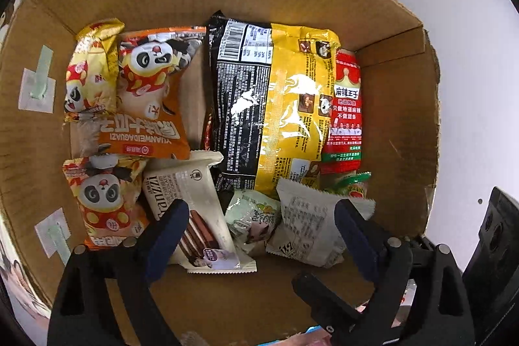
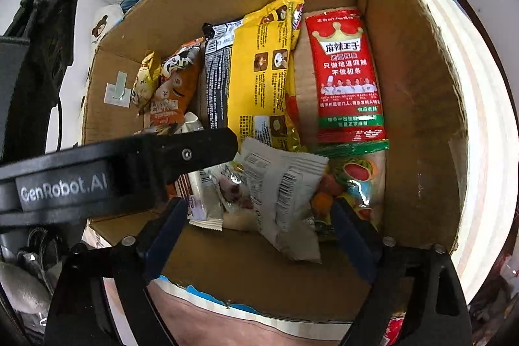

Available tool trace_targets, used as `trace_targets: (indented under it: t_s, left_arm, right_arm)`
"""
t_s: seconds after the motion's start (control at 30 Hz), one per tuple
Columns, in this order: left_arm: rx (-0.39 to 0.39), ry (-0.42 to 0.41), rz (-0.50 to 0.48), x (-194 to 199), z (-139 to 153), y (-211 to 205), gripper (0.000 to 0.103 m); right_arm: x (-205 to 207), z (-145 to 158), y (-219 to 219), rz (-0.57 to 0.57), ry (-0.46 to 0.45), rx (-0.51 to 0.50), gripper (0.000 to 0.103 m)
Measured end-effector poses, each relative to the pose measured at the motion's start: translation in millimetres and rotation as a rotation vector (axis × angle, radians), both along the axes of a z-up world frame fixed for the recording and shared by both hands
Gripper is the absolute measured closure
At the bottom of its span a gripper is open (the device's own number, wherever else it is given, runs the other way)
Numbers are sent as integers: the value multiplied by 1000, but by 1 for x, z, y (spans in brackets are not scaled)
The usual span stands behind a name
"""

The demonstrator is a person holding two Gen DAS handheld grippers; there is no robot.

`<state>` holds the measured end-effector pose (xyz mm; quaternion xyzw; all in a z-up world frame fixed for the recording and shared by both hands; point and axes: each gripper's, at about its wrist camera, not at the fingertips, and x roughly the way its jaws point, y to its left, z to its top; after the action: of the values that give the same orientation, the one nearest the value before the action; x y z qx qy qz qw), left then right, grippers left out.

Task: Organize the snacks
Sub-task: 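Carry both packets into the box and open both tools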

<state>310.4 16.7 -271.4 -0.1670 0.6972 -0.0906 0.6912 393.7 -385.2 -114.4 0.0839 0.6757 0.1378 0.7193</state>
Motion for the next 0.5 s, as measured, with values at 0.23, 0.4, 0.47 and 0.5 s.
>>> trace_targets:
  t_s: [0.23,0.4,0.47,0.5]
  left_arm:
    - [36,-91,19,-14,32,8,10]
    - [149,-221,44,-38,64,18,10]
    - [181,-251,49,-48,71,21,10]
    - [189,-265,52,-54,74,22,10]
  right_arm:
    - [-9,28,-6,0,-60,-43,10]
    - [-24,44,-15,-8,-120,-94,10]
    - [-30,51,-19,-19,-145,-100,10]
    - [-34,54,-21,-24,-157,-104,10]
